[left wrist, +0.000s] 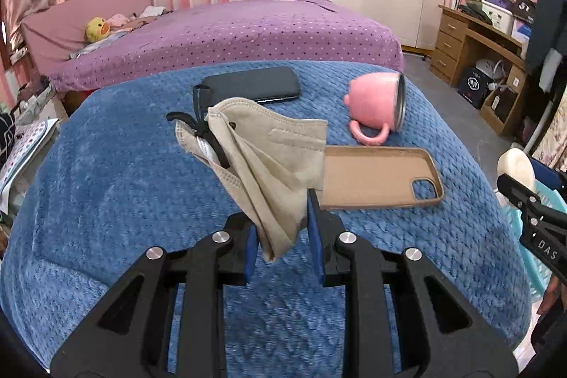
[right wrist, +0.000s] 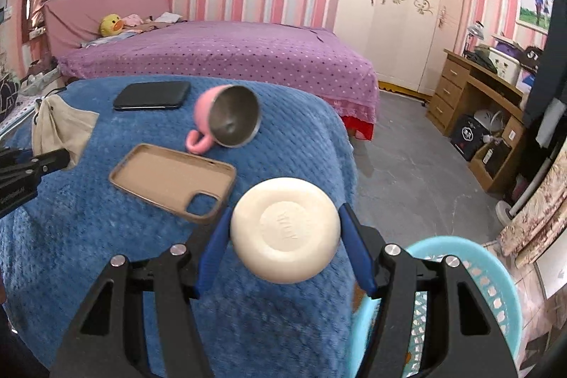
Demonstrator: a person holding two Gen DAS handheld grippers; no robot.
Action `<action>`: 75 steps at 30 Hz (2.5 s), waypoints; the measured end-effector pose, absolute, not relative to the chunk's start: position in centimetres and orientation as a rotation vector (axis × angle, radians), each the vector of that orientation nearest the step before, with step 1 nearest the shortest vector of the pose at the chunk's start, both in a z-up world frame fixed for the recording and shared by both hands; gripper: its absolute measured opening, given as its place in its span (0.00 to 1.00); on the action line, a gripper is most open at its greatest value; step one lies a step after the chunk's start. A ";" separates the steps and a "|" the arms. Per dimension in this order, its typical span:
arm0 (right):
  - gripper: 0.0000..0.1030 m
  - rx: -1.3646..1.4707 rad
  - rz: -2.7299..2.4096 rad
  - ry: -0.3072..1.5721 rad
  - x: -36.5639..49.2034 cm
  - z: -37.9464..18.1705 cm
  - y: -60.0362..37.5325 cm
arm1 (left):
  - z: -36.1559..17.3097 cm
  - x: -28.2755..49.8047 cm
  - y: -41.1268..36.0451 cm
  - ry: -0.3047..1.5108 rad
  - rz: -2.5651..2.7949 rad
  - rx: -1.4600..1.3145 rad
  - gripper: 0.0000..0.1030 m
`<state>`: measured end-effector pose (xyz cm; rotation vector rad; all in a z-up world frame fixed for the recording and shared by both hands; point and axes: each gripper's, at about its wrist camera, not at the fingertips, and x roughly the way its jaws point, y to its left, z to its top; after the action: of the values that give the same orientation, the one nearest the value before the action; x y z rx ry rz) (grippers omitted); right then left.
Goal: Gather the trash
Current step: 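Carry the face mask and soap bar over the blue basket, then open the left tool to drop the mask while the right tool releases the soap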
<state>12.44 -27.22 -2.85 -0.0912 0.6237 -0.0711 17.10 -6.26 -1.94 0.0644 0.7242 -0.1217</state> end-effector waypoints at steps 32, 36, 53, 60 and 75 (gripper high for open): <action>0.59 0.018 -0.337 0.619 6.4 -3.0 -45.6 | -3.0 12.1 -21.2 0.649 -0.386 0.151 0.22; 0.59 0.028 -0.374 0.631 5.7 -3.4 -47.6 | -3.1 10.4 -26.1 0.644 -0.466 0.180 0.22; 0.59 0.103 -0.436 0.618 2.1 -4.2 -52.1 | -3.4 6.8 -36.0 0.617 -0.630 0.304 0.74; 0.59 0.108 -0.430 0.617 1.8 -4.4 -52.1 | -2.0 9.0 -32.2 0.576 -0.511 0.253 0.89; 0.77 0.128 -0.337 0.596 4.6 -3.8 -47.6 | -0.8 11.1 -24.0 0.568 -0.334 0.171 0.94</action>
<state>4.59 -47.59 -3.82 0.1279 0.5963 -0.3368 11.13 -24.01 -0.81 0.1715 0.5684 -0.3338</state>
